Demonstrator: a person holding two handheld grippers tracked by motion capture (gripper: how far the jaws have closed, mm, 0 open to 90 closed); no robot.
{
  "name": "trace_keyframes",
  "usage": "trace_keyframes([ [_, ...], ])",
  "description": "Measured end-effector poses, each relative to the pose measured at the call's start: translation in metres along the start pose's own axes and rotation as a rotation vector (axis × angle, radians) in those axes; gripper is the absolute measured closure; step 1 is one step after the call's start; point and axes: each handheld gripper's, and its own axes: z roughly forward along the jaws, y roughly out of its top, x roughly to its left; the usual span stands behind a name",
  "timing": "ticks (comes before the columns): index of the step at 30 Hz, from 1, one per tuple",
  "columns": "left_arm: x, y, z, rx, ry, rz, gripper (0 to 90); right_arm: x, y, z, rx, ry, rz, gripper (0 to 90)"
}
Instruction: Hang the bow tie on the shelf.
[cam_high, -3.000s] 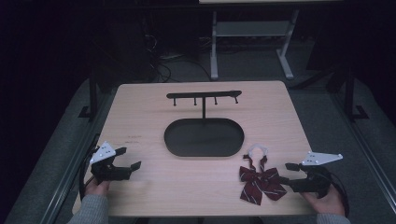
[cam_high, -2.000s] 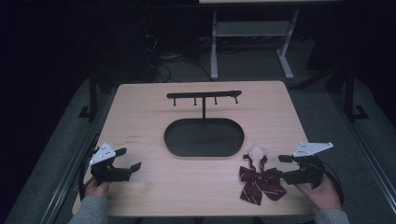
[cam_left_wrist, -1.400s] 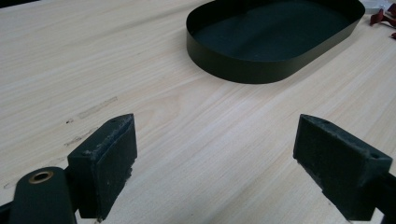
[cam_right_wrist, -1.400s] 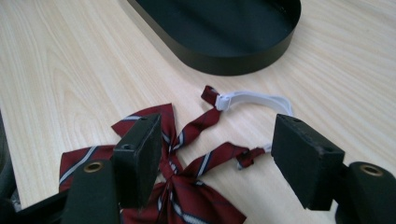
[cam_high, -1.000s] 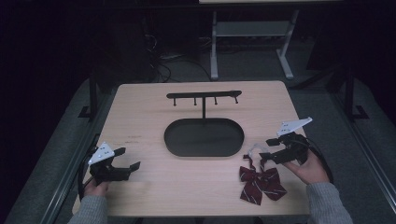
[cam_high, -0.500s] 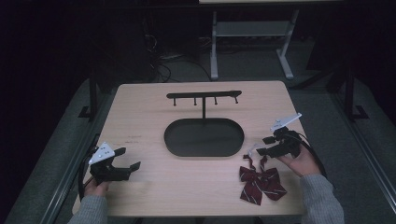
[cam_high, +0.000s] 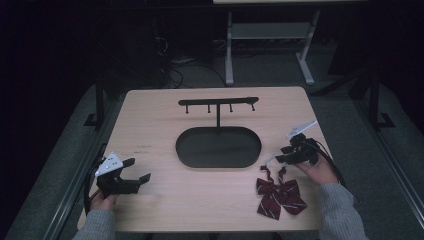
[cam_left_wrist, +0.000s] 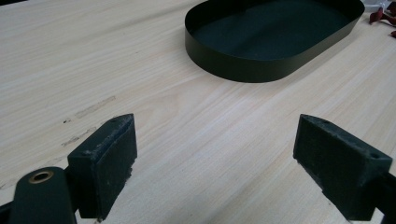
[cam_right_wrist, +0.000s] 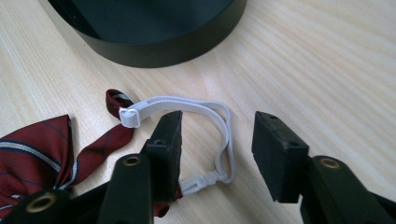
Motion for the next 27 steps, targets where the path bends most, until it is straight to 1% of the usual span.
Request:
trace_keyframes([
  [3,0.0,0.0,0.0,0.002,-0.004,0.002,13.0,-0.002,0.0,0.003,0.011,0.005,0.007,57.1],
  [5,-0.001,0.0,0.0,0.001,-0.003,0.003,13.0,-0.003,-0.002,0.007,0.015,0.009,0.006,61.6],
  [8,0.0,0.0,0.0,0.002,-0.002,0.002,13.0,-0.002,-0.001,0.009,0.036,0.005,0.007,68.7],
  [11,-0.001,0.0,0.0,0.001,-0.003,0.0,13.0,-0.001,-0.001,0.011,0.045,-0.01,-0.009,71.5],
  [15,-0.001,0.0,0.0,0.001,-0.003,-0.001,13.0,-0.001,-0.001,0.012,0.055,-0.021,-0.01,75.7],
  [21,-0.001,0.0,0.0,0.002,-0.004,0.002,13.0,-0.001,-0.001,0.015,0.065,-0.014,-0.01,79.2],
  [25,-0.001,0.0,0.0,0.002,-0.003,0.0,13.0,-0.001,-0.001,0.015,0.064,-0.012,-0.007,84.8],
  [27,-0.001,0.0,0.0,0.001,-0.004,0.0,13.0,-0.002,-0.001,0.015,0.064,-0.01,-0.008,85.8],
])
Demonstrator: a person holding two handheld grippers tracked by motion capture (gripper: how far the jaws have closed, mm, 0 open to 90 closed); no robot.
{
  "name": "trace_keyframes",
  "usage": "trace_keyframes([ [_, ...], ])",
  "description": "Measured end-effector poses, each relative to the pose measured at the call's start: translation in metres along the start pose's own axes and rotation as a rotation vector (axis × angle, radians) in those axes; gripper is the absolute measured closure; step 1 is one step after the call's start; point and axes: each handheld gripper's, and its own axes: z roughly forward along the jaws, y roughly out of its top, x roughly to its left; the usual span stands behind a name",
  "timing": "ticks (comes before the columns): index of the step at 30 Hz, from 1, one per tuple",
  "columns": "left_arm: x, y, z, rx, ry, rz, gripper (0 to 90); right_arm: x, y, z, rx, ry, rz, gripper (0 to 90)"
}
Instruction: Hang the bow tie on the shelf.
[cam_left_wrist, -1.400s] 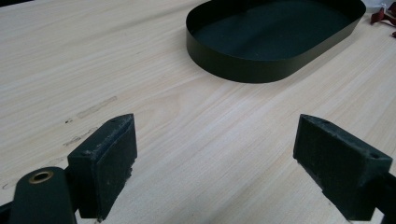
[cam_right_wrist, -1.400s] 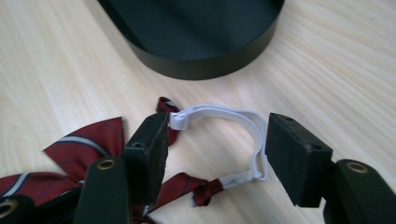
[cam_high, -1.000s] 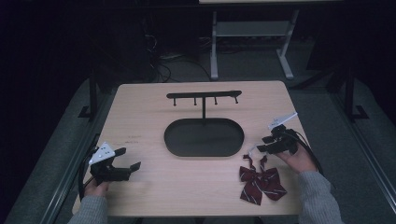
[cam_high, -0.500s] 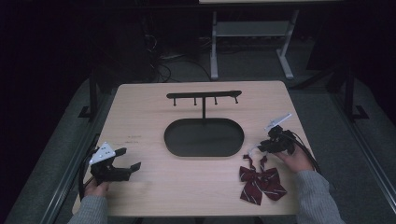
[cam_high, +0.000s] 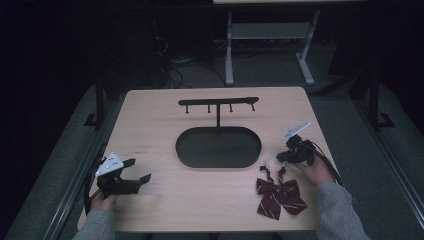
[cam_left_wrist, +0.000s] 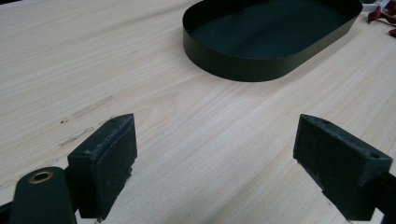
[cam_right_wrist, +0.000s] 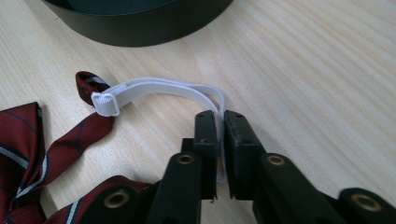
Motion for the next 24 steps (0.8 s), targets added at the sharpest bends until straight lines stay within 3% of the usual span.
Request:
trace_keyframes([
  [8,0.0,0.0,0.0,0.003,-0.001,0.001,13.0,0.003,-0.001,-0.008,-0.023,0.025,0.001,87.6],
  [24,-0.001,0.0,0.002,0.011,-0.005,0.004,13.0,0.032,0.005,-0.045,-0.114,0.036,-0.067,87.6],
])
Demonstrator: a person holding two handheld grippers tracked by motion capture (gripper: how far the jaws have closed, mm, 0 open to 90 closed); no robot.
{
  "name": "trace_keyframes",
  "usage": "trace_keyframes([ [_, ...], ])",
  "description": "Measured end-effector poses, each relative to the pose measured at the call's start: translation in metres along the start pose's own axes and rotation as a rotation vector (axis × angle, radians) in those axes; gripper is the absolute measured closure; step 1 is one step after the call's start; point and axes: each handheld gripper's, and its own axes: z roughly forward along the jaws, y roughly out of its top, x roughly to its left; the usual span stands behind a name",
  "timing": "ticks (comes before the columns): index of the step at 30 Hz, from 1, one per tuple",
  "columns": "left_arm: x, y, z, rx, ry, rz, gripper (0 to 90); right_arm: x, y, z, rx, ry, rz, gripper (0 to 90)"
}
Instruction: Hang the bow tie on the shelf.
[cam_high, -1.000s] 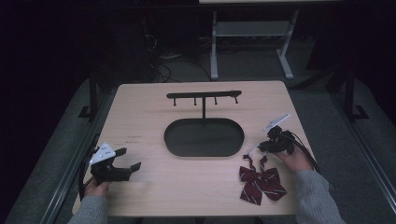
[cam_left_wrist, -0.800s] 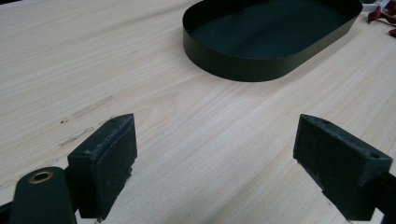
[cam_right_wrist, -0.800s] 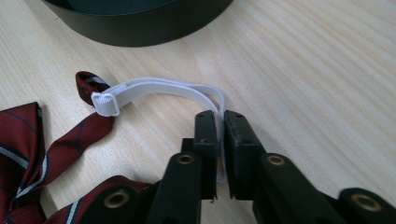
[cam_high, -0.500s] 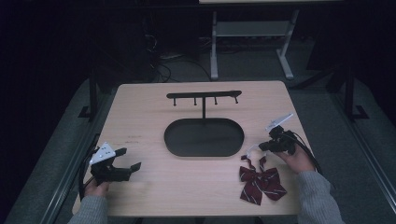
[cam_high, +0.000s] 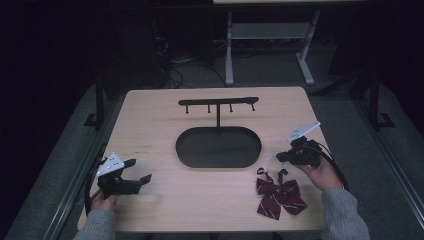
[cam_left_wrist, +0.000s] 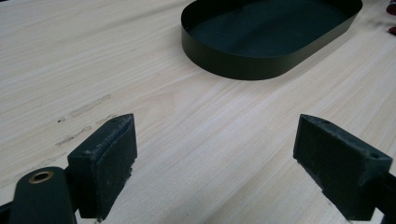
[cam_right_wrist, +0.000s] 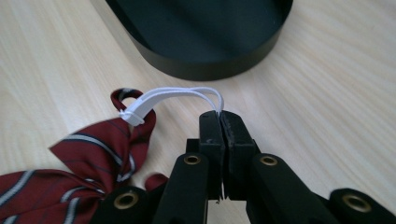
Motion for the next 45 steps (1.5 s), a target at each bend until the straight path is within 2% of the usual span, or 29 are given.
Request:
trace_keyframes([
  [2,-0.001,0.0,0.001,-0.007,0.0,-0.003,13.0,0.003,0.003,-0.004,-0.017,-0.002,-0.017,87.6],
  [4,-0.001,0.0,0.001,-0.008,0.0,-0.003,13.0,0.006,0.004,-0.006,-0.024,-0.001,-0.01,87.6],
  [6,-0.001,0.0,0.001,-0.005,0.0,-0.001,13.0,0.011,0.007,-0.012,-0.057,-0.002,-0.019,87.6],
  [12,0.0,0.0,0.001,0.001,0.001,0.001,13.0,0.019,0.011,-0.019,-0.098,0.002,-0.022,87.6],
  [17,-0.001,0.0,0.001,0.004,0.0,0.005,13.0,0.025,0.015,-0.023,-0.123,0.003,-0.043,87.7],
  [27,0.0,0.0,0.001,0.003,0.002,0.005,13.0,0.035,0.032,-0.032,-0.161,0.001,-0.076,87.6],
  [45,0.001,0.0,0.001,-0.005,0.004,0.0,13.0,0.046,0.07,-0.037,-0.18,0.011,-0.137,87.6],
])
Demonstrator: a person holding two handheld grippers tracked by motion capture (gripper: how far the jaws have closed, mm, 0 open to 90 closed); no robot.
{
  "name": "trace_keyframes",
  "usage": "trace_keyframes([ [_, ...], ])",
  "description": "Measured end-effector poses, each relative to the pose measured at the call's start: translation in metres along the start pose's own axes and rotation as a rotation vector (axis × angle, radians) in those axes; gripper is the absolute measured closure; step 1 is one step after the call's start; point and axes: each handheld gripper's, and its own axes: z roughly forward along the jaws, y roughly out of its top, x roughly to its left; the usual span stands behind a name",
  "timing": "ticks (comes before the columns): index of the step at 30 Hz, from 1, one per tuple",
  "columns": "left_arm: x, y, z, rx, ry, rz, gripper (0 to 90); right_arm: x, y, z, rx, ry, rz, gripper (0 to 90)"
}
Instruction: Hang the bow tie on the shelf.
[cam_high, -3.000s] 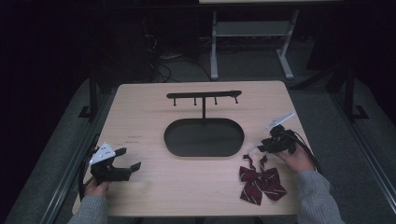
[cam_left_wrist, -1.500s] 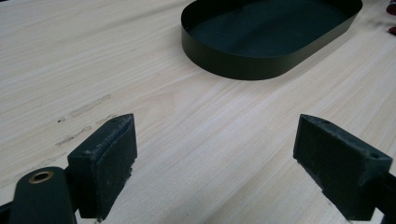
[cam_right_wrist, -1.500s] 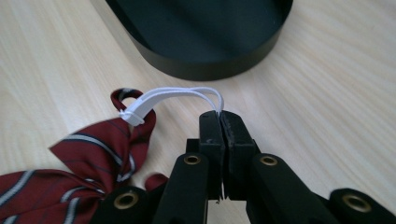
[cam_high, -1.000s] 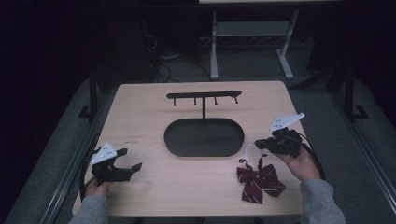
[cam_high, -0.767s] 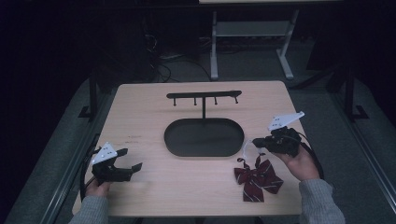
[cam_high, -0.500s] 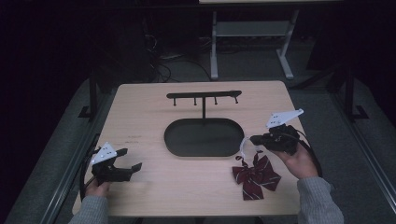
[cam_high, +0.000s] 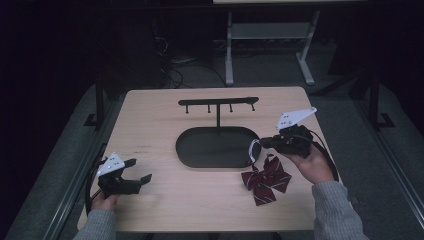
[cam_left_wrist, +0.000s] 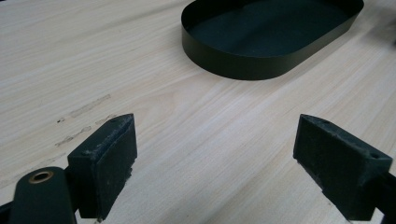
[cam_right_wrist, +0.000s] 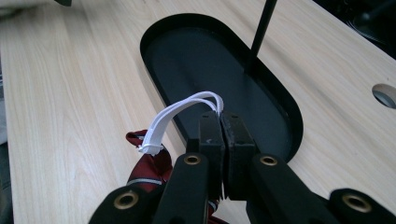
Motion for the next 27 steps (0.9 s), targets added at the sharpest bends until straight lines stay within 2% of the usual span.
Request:
trace_keyframes([
  [13,0.0,0.0,0.001,-0.007,0.002,-0.006,13.0,-0.003,0.026,0.007,-0.012,0.013,-0.035,87.6],
  [20,0.001,0.0,0.0,-0.001,0.004,0.005,13.0,-0.004,0.045,0.016,-0.009,0.025,-0.059,87.6],
  [22,0.0,0.0,0.0,-0.014,0.002,-0.006,13.0,-0.004,0.049,0.018,-0.005,0.026,-0.062,87.6],
  [27,-0.001,0.0,0.0,-0.01,-0.002,-0.007,13.0,-0.004,0.056,0.022,0.0,0.028,-0.073,87.6],
])
